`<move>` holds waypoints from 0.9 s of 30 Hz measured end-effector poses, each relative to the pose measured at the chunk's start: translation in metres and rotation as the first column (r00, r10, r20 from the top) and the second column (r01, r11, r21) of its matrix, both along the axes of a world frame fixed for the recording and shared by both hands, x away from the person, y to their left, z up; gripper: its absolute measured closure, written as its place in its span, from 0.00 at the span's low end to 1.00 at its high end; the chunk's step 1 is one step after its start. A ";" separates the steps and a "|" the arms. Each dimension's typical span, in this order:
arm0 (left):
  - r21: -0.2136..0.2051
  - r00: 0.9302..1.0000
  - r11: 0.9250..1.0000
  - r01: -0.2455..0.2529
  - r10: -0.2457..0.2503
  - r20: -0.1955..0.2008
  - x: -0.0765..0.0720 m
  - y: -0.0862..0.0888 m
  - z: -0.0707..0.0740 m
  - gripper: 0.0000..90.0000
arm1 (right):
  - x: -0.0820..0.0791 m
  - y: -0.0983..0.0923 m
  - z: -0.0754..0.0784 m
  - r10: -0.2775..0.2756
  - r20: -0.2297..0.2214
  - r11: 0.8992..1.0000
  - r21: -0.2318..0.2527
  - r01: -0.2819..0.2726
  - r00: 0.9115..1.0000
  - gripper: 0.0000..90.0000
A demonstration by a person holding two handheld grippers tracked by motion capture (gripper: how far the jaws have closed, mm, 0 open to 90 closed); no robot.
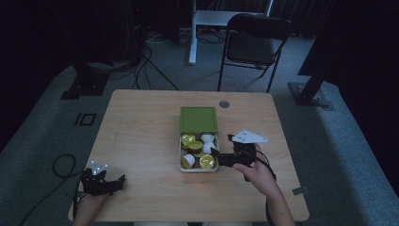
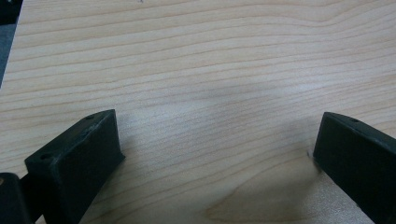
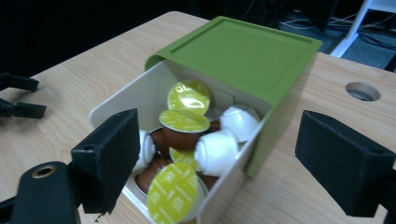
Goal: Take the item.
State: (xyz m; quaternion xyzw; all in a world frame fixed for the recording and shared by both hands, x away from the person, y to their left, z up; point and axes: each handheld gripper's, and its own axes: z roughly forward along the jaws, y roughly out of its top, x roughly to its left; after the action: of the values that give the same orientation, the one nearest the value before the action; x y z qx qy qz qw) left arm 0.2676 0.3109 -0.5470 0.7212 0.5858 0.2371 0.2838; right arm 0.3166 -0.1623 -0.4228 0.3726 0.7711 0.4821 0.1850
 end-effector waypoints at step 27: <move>-0.002 1.000 1.000 -0.001 0.001 0.001 0.000 0.000 0.000 0.01 | -0.004 0.054 -0.023 0.108 -0.039 0.994 -0.020 -0.109 0.993 0.17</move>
State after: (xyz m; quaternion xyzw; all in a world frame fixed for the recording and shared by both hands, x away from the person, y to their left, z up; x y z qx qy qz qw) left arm 0.2676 0.3108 -0.5471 0.7204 0.5862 0.2373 0.2847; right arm 0.3130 -0.1079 -0.4455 0.3371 0.7988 0.4758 0.1477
